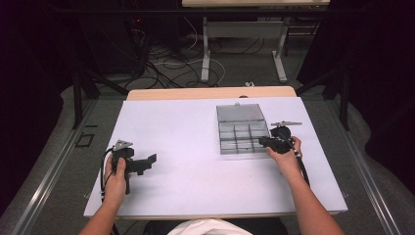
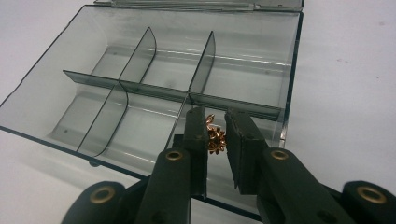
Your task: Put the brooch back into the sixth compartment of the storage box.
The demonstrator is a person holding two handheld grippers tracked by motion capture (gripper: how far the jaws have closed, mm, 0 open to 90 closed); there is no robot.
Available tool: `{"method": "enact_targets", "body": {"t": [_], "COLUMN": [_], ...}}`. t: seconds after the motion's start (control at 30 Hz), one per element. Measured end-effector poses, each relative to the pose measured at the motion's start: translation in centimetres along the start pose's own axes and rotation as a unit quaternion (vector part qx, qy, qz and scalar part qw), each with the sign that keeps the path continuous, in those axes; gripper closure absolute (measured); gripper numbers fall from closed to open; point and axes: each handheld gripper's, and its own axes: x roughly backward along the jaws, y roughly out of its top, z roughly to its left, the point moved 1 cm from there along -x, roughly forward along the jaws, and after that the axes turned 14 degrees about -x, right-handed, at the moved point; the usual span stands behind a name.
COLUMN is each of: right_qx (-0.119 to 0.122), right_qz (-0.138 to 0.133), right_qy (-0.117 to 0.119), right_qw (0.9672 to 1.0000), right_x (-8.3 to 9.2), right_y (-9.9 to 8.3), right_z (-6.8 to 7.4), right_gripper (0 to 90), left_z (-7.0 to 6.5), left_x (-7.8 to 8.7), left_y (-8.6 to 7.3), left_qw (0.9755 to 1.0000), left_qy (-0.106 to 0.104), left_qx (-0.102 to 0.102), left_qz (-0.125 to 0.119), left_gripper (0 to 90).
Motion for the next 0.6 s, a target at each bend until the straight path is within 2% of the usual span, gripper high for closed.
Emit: {"method": "enact_targets", "body": {"t": [0.6], "right_qx": [0.002], "right_qz": [-0.019], "right_qy": [0.008], "right_qw": [0.9998], "right_x": [0.38], "right_y": [0.21], "right_z": [0.11], "right_gripper": [67.0], "left_z": [-0.02], "left_x": [-0.06], "left_y": [0.00], "left_qw": [1.0000], "left_qy": [-0.002], "left_qx": [0.001], "left_qz": [-0.001], "left_gripper": [1.6]}}
